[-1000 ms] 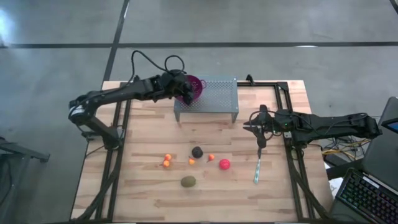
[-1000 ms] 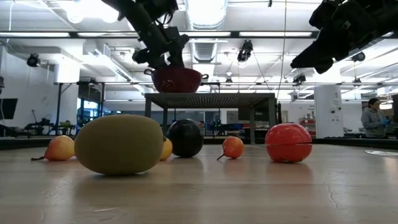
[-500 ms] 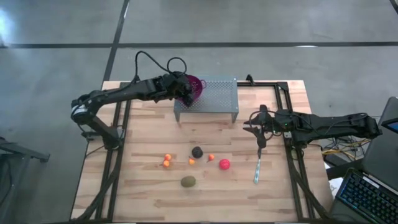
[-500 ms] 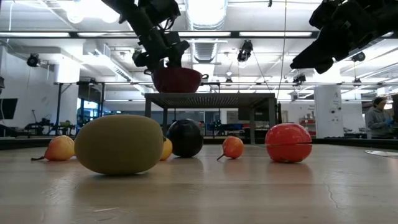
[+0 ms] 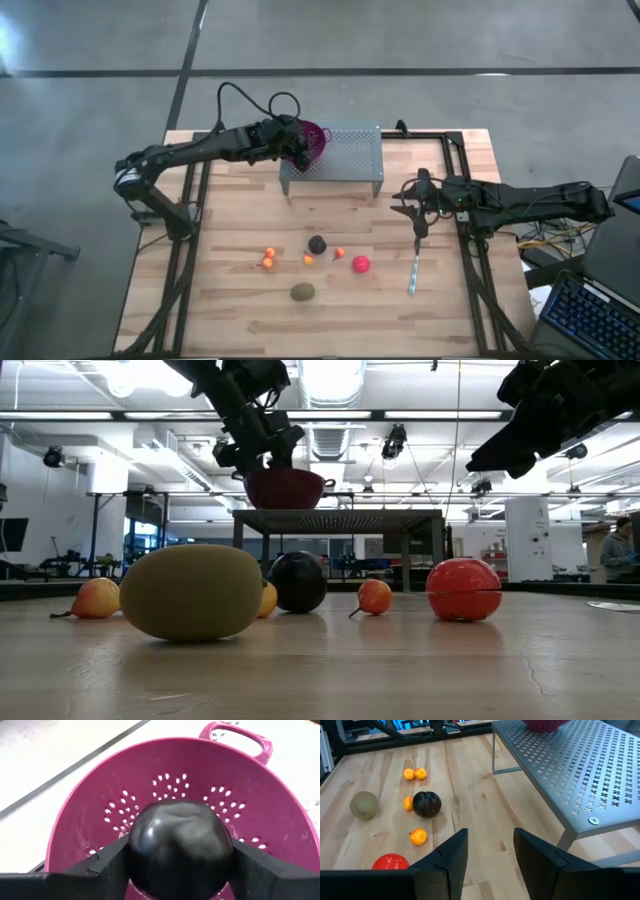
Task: Pick & Place Fruit
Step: Put the black plum into the purple strainer bowl on the shelf
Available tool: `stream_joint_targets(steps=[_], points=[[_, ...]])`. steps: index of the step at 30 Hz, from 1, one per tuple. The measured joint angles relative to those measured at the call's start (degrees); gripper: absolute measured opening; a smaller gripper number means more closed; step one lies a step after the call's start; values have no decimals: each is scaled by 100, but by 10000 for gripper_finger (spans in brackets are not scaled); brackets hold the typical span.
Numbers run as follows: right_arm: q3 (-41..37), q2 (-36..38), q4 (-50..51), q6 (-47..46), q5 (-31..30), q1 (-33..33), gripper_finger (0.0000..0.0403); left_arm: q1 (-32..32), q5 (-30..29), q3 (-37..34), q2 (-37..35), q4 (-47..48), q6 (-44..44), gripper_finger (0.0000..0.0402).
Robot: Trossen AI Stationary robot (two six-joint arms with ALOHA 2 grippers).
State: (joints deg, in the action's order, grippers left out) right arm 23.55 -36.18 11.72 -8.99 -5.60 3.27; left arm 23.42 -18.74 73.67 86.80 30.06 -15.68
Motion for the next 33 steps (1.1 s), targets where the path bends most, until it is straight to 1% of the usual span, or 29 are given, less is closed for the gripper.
stream_joint_targets(steps=[23,27,33], points=[[0,0,-1,-2,0,0,198,0,-63,73,0,2,181,284],[0,0,1,0,1,0,201,-15,-38,241,0,16,214,284],[0,0,-1,-2,1,0,193,-44,75,405,0,408,187,285]])
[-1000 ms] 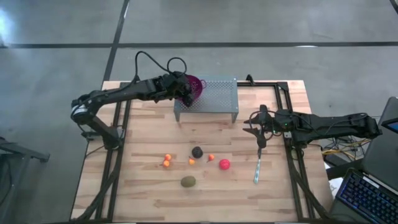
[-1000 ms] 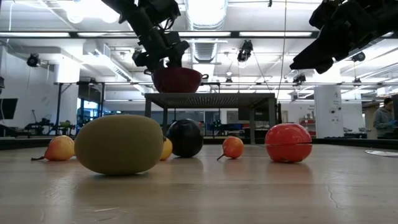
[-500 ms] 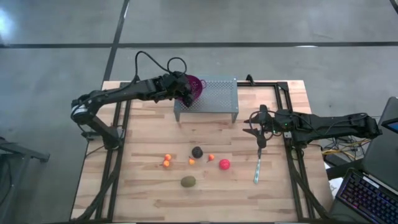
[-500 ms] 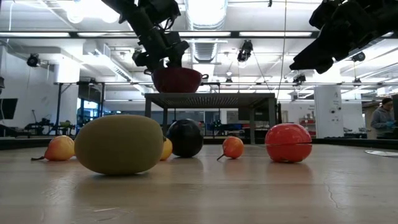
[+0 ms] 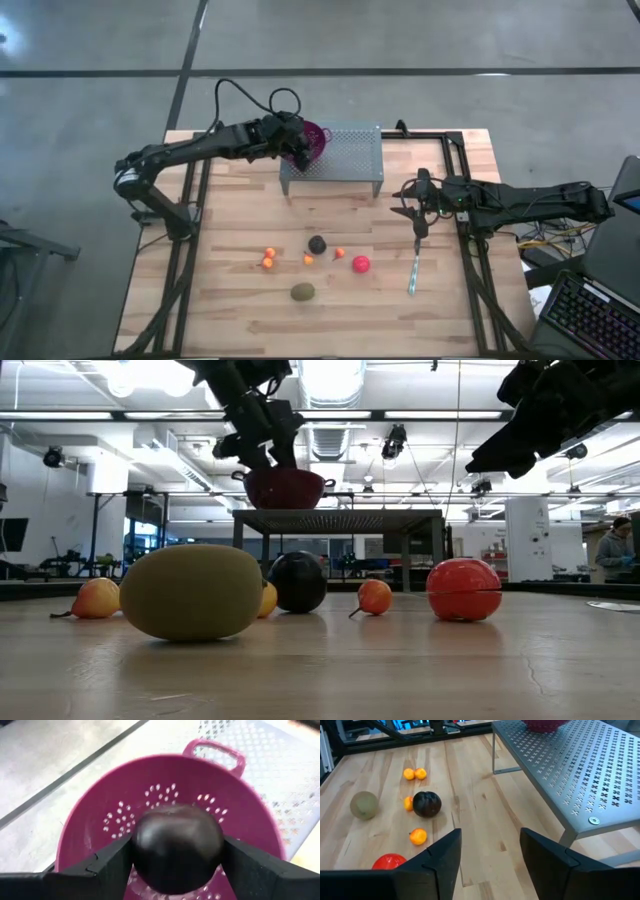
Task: Pick & Place Fruit
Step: Put the black plum into the purple strainer bowl on the shelf, then put the brown kiwi into the purple strainer bowl on the shelf
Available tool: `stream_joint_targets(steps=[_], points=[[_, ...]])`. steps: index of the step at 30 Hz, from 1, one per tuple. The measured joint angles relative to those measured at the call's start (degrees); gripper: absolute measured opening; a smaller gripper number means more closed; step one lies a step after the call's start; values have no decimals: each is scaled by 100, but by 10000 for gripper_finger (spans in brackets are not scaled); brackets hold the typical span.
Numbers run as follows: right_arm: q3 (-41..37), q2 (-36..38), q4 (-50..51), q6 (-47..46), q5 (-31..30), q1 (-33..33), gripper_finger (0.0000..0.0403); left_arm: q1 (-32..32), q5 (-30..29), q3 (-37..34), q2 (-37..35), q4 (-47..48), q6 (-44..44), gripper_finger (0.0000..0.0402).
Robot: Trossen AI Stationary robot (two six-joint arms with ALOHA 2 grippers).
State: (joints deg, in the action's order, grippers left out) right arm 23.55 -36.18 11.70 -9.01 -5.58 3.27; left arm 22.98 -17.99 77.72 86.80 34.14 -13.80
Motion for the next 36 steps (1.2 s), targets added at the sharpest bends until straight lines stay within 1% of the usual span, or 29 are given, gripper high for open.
stream_joint_targets(steps=[15,19,22,25,30,36], points=[[0,0,1,0,-1,2,153,-7,11,-24,44,132,22,286],[0,0,2,1,0,2,143,-4,-15,-112,44,106,20,304],[0,0,2,2,-2,2,135,-17,-247,-160,43,62,18,327],[0,0,2,1,-1,0,128,-18,-272,-189,42,11,31,343],[0,0,2,2,-1,1,116,-22,-274,-79,42,-2,151,343],[0,0,0,2,0,2,100,-105,-272,284,4,1,168,342]])
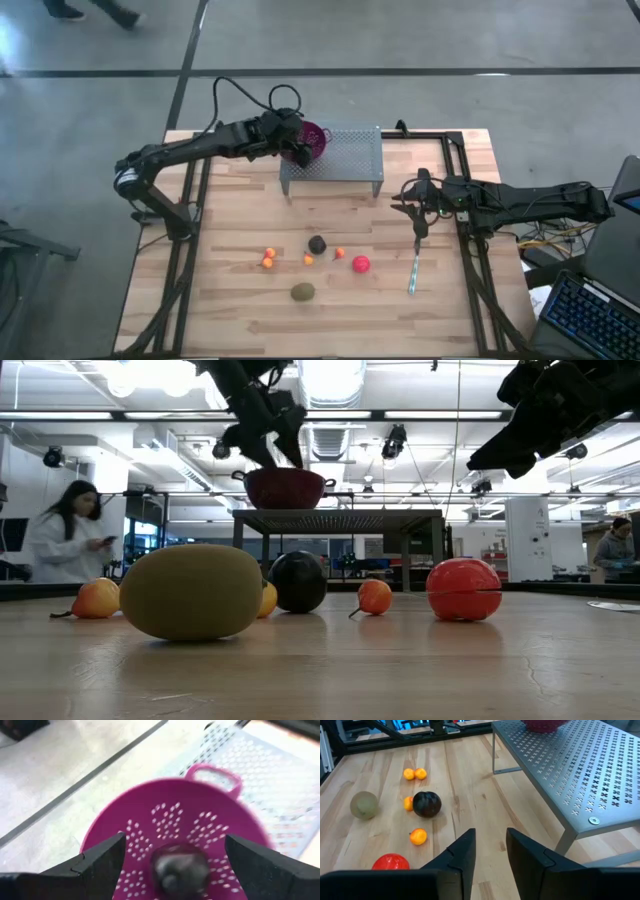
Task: Pick & Place Fruit
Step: Put the brown kiwi into the purple strainer bowl on the shelf
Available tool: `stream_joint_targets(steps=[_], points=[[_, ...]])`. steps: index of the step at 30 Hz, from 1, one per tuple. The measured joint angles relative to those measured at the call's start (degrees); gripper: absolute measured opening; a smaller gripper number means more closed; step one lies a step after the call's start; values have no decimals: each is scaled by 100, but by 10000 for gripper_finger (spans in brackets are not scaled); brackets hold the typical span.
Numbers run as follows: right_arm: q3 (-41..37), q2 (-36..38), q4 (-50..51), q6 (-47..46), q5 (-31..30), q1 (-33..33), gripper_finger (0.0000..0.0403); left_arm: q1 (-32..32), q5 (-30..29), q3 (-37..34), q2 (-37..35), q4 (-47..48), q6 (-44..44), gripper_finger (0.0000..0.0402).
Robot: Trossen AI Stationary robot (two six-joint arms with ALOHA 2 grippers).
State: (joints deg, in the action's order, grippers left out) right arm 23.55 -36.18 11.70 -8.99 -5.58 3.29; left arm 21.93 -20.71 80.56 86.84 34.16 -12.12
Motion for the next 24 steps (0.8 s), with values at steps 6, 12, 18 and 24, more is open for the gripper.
stream_joint_targets(steps=[6,12,18,24], points=[[0,0,2,0,0,-1,82,-308,2,498,-15,290,52,341],[0,0,0,0,0,-2,64,-789,2,872,-30,555,57,341],[0,0,1,0,0,-1,51,-1318,2,919,-32,591,199,341],[0,0,0,0,-2,-2,43,-1764,4,918,-32,862,208,341]])
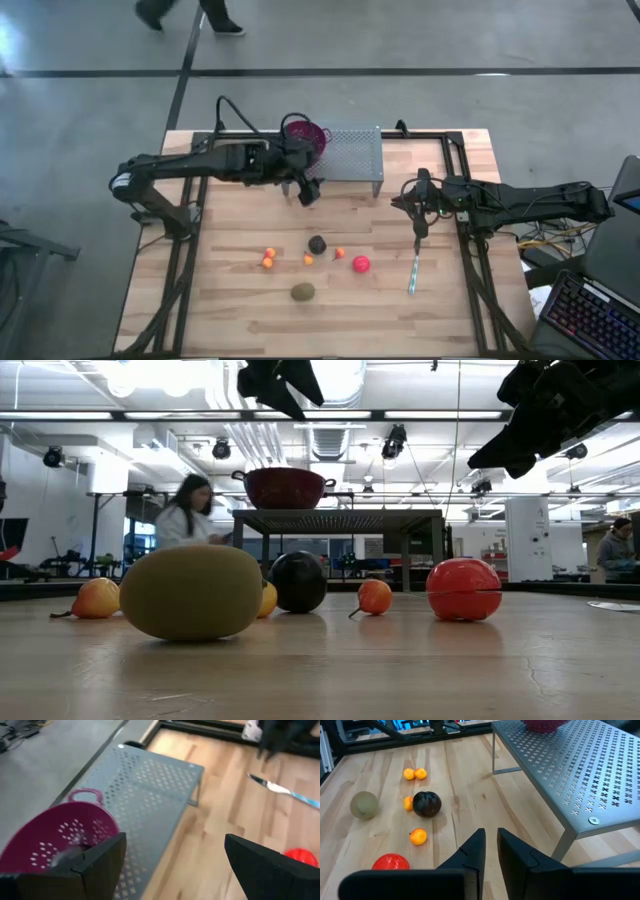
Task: Pick & Place Fruit
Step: Put the brown kiwi into the purple strainer bowl on the shelf
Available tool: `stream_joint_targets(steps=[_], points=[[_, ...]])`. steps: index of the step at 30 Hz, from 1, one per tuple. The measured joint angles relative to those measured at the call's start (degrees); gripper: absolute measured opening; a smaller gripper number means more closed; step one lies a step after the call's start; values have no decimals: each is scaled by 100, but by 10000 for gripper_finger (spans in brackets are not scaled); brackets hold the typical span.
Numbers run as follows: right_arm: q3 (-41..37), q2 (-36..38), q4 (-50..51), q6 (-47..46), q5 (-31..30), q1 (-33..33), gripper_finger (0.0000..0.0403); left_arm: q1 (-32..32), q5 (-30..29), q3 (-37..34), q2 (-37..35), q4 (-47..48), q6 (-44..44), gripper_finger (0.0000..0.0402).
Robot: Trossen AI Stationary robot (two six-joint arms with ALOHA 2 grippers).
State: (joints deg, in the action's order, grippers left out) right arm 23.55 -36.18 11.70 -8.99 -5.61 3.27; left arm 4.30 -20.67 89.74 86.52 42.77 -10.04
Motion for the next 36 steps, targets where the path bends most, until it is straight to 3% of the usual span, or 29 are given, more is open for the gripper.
stream_joint_targets(steps=[21,29,36], points=[[0,0,0,0,1,2,97,-1044,25,-745,11,321,53,339],[0,0,2,-1,0,1,113,-1385,101,-1155,13,240,-529,339],[0,0,2,0,0,0,127,-2109,129,-1567,13,35,-1372,339]])
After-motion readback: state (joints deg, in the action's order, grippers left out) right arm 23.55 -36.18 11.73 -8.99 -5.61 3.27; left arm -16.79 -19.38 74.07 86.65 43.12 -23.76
